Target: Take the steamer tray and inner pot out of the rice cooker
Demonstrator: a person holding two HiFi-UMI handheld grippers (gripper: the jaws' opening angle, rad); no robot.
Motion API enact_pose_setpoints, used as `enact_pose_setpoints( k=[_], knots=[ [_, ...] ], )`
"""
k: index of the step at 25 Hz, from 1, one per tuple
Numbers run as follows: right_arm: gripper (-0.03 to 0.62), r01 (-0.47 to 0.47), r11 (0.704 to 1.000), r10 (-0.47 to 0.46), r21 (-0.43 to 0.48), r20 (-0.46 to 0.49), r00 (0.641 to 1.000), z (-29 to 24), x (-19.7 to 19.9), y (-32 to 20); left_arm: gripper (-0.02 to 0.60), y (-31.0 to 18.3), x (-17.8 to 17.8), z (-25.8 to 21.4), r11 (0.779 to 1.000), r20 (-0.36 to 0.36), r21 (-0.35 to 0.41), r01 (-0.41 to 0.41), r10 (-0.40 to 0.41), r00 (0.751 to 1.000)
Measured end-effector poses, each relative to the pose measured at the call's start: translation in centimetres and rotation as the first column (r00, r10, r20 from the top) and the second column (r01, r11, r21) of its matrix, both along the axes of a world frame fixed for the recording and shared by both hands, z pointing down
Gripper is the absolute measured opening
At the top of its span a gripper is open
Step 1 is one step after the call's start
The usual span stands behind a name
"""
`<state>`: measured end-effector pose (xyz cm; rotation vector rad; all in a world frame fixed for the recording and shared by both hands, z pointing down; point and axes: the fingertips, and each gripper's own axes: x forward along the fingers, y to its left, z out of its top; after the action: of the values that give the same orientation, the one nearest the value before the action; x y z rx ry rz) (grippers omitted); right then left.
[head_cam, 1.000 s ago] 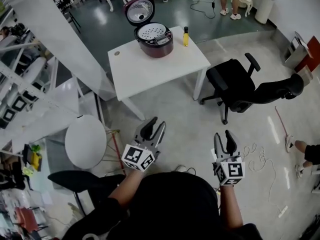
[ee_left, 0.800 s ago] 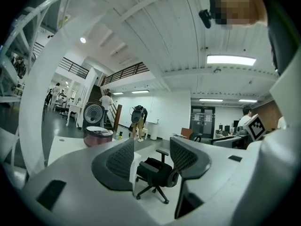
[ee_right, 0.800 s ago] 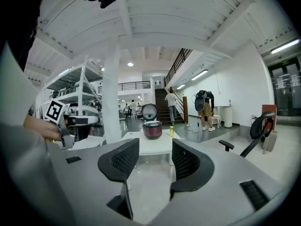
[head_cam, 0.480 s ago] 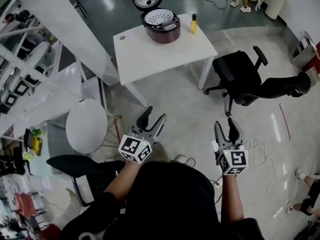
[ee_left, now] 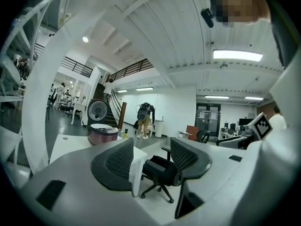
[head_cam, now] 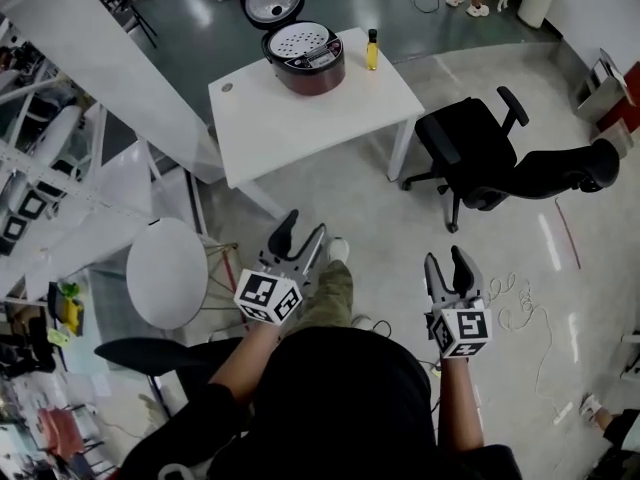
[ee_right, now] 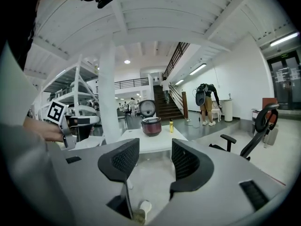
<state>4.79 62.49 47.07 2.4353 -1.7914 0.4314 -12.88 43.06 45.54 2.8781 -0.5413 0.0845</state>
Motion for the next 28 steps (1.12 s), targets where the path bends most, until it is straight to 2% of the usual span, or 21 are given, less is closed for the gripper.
enact_pose_setpoints(
  k=[6,12,18,21,24,28],
  knots=[
    [0.186,-0.033,0.999,0.033,-0.043,-0.006,0.999,0.5,4.3,-3.7,0.227,-3.6,5.9,0.9,0.997,0.004,-0.032,-0.066,0.067,0.998],
    [0.186,-0.003,0.997,0.002,-0.078,-0.020,1.000,-0.1,8.3,-11.7,0.230,-10.3,10.4,1.8,0.991,-0.003,-0.108,-0.079,0.079,0.997],
    [0.186,0.021,0.994,-0.021,-0.107,0.000,1.000,-1.0,10.8,-20.2,0.232,-17.1,15.1,-0.1,0.986,-0.017,-0.102,-0.129,0.128,0.992],
    [0.186,0.020,0.994,-0.022,-0.108,-0.019,1.000,-1.3,12.0,-24.4,0.232,-20.7,16.6,-0.7,0.987,-0.030,-0.088,-0.133,0.131,0.991],
    [0.186,0.057,0.987,-0.069,-0.150,-0.074,0.995,-0.7,11.9,-28.2,0.232,-23.3,17.6,0.2,0.983,-0.021,-0.112,-0.147,0.145,0.989],
    [0.186,0.105,0.981,-0.115,-0.164,-0.056,0.992,0.0,11.1,-33.4,0.233,-26.2,17.8,1.4,0.979,-0.011,-0.130,-0.159,0.159,0.987]
  ],
)
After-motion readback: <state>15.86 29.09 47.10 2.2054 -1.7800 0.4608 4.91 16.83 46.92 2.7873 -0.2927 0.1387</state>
